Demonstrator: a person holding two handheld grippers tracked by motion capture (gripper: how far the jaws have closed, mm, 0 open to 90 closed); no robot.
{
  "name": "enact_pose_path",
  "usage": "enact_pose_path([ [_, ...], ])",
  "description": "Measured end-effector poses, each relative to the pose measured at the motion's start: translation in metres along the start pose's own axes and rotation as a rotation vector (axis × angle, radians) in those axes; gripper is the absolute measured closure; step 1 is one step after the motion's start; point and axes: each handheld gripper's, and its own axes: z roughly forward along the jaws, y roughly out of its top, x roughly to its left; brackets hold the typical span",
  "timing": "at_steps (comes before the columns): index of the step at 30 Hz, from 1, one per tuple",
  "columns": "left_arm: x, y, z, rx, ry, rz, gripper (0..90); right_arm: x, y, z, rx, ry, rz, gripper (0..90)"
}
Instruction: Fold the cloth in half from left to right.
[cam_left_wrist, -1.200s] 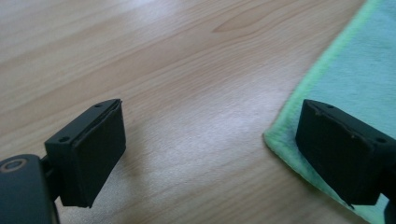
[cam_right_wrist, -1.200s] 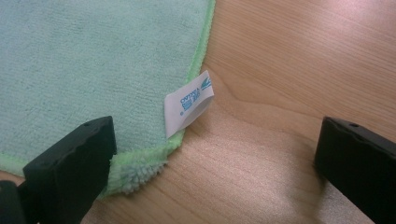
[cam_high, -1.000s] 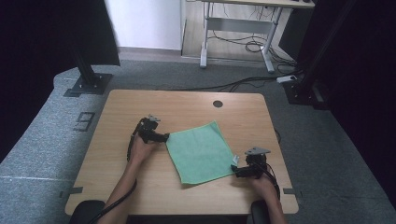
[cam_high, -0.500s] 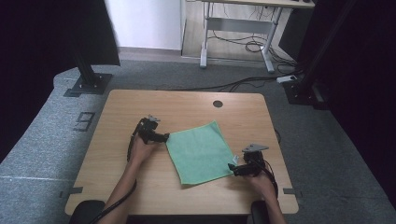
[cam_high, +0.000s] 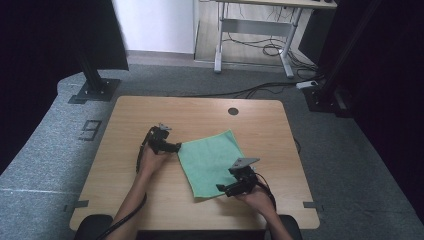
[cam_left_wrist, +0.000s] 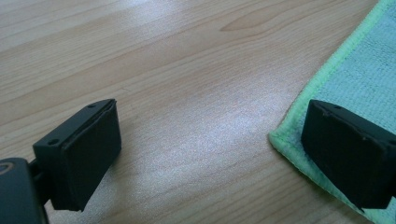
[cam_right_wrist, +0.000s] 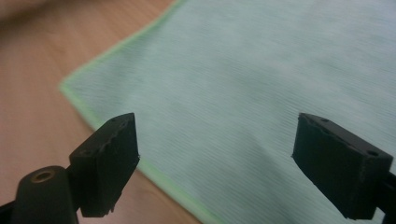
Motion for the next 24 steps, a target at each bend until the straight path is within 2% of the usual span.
enact_pose_path([
  [5, 0.000, 0.000, 0.000, 0.000, 0.000, 0.000, 4.9, 0.025, 0.009, 0.015, 0.017, 0.081, -0.050, 19.9],
  [11, 0.000, 0.000, 0.000, -0.001, 0.000, -0.002, 5.0, 0.051, 0.018, 0.034, 0.047, 0.176, -0.105, 29.7],
  [13, 0.000, 0.000, 0.000, 0.000, -0.001, -0.001, 5.0, 0.058, 0.021, 0.039, 0.050, 0.192, -0.120, 33.7],
  [19, 0.000, 0.000, 0.000, -0.001, -0.001, 0.000, 5.3, 0.071, 0.029, 0.050, 0.073, 0.210, -0.153, 46.8],
  [24, -0.001, 0.000, -0.001, -0.006, -0.007, 0.004, 6.2, 0.073, 0.029, 0.059, 0.122, 0.175, -0.162, 64.1],
])
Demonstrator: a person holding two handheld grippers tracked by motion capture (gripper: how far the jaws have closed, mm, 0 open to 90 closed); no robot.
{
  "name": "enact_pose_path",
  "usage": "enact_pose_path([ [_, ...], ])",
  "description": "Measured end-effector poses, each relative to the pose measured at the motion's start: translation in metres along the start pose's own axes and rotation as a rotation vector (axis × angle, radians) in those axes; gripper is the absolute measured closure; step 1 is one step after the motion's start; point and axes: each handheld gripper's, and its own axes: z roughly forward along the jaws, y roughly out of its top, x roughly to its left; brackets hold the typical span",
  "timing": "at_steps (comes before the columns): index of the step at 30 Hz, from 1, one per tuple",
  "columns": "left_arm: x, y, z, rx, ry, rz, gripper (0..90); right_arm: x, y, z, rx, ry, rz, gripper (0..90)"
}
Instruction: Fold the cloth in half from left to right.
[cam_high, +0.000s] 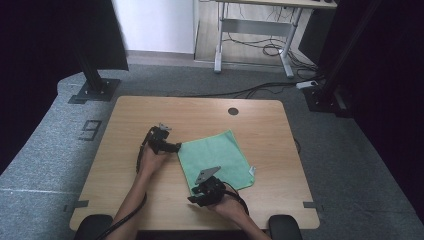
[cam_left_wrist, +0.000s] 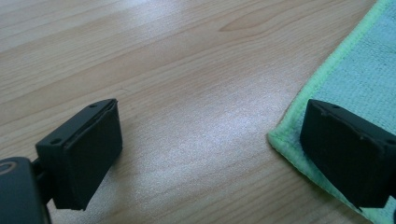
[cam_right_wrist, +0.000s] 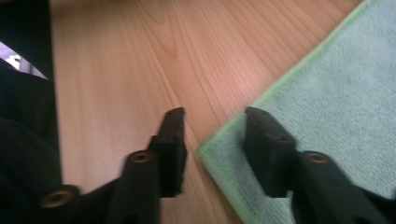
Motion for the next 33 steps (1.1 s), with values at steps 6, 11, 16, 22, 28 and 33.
enact_pose_path([
  [6, -0.003, -0.002, -0.004, -0.030, -0.042, 0.047, 21.0, -0.001, -0.003, 0.005, 0.041, -0.028, -0.001, 83.0],
  [11, -0.005, -0.004, -0.006, -0.043, -0.070, 0.072, 34.7, -0.001, -0.003, 0.005, 0.049, -0.029, 0.005, 86.6],
  [16, -0.005, -0.004, -0.006, -0.044, -0.074, 0.073, 36.8, 0.005, -0.002, 0.006, 0.053, 0.010, -0.014, 60.6],
  [22, -0.006, -0.004, -0.006, -0.047, -0.068, 0.070, 37.2, 0.011, -0.003, 0.007, 0.052, -0.044, -0.084, 67.3],
  [28, -0.009, -0.005, -0.008, -0.053, -0.075, 0.076, 45.1, 0.011, -0.007, 0.006, 0.024, -0.091, -0.082, 82.2],
  [33, -0.013, -0.007, -0.009, -0.062, -0.113, 0.100, 60.4, 0.009, -0.008, 0.006, 0.021, -0.093, -0.067, 86.6],
])
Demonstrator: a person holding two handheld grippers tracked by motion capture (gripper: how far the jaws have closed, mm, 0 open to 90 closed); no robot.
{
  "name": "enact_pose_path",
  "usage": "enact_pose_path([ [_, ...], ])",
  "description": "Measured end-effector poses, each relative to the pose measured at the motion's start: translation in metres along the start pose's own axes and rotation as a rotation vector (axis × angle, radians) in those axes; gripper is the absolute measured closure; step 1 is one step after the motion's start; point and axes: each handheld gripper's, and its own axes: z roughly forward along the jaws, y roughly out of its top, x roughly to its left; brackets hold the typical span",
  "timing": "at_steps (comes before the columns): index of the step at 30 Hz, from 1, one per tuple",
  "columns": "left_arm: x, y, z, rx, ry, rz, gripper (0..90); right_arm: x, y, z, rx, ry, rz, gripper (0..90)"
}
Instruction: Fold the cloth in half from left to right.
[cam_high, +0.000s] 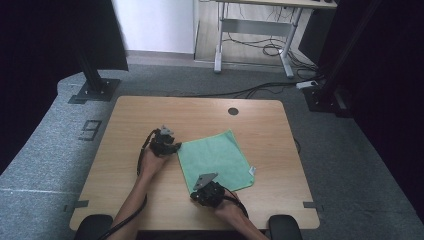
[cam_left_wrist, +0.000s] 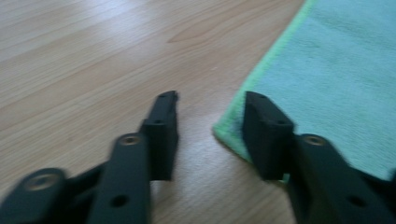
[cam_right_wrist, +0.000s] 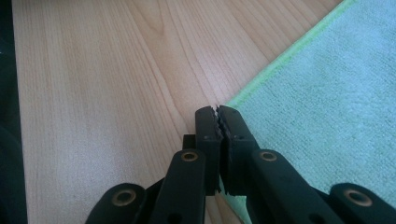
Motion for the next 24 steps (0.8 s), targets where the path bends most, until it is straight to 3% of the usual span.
enact_pose_path([
  [4, -0.005, 0.000, 0.000, -0.001, -0.034, 0.010, 85.1, -0.005, 0.000, 0.000, -0.001, 0.036, 0.048, 86.8],
  [9, 0.003, -0.001, -0.002, 0.001, -0.080, -0.051, 87.2, -0.006, 0.004, 0.001, -0.002, 0.071, 0.054, 86.8],
  [18, 0.017, -0.009, -0.030, 0.039, -0.041, -0.047, 87.3, 0.010, 0.031, 0.011, -0.029, 0.140, 0.011, 86.8],
  [24, 0.027, -0.005, -0.050, 0.020, -0.027, -0.058, 87.3, 0.017, 0.046, 0.011, -0.042, 0.138, -0.026, 86.7],
])
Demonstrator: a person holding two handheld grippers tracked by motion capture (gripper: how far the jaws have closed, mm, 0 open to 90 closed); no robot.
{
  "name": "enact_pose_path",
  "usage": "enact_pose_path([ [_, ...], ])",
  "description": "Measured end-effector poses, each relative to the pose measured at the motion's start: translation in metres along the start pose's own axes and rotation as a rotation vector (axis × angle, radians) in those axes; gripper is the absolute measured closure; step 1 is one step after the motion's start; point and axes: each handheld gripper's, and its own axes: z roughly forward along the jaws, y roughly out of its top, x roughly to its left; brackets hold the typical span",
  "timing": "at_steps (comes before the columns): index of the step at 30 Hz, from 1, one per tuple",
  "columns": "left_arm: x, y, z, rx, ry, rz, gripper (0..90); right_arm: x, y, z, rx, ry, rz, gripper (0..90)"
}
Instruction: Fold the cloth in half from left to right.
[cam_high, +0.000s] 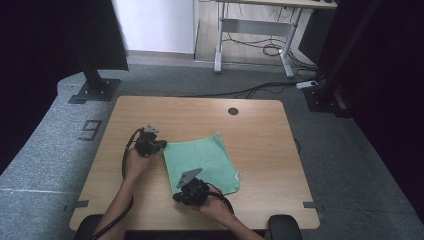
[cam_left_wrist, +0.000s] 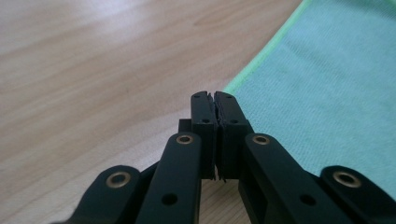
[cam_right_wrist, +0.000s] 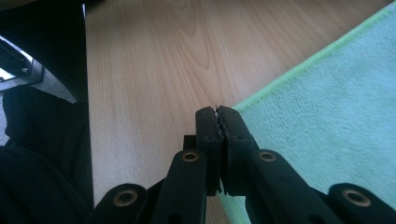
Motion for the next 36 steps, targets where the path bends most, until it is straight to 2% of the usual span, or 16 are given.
enact_pose_path([
  [4, -0.007, 0.014, 0.003, -0.013, -0.009, 0.015, 87.2, -0.006, -0.003, -0.015, -0.021, -0.023, 0.017, 86.7],
  [8, -0.021, 0.032, 0.013, -0.015, -0.016, 0.038, 87.0, -0.012, -0.011, -0.033, -0.045, -0.051, 0.045, 86.7],
  [15, -0.045, 0.063, 0.032, -0.020, -0.037, 0.073, 86.9, -0.027, -0.034, -0.068, -0.085, -0.118, 0.097, 86.7],
  [24, -0.069, 0.086, 0.062, -0.030, -0.076, 0.101, 86.9, -0.047, -0.069, -0.104, -0.124, -0.201, 0.179, 86.7],
  [28, -0.079, 0.095, 0.072, -0.025, -0.084, 0.129, 86.9, -0.053, -0.084, -0.119, -0.138, -0.232, 0.215, 86.7],
  [36, -0.098, 0.114, 0.085, -0.031, -0.091, 0.175, 86.9, -0.060, -0.102, -0.134, -0.151, -0.263, 0.259, 86.7],
])
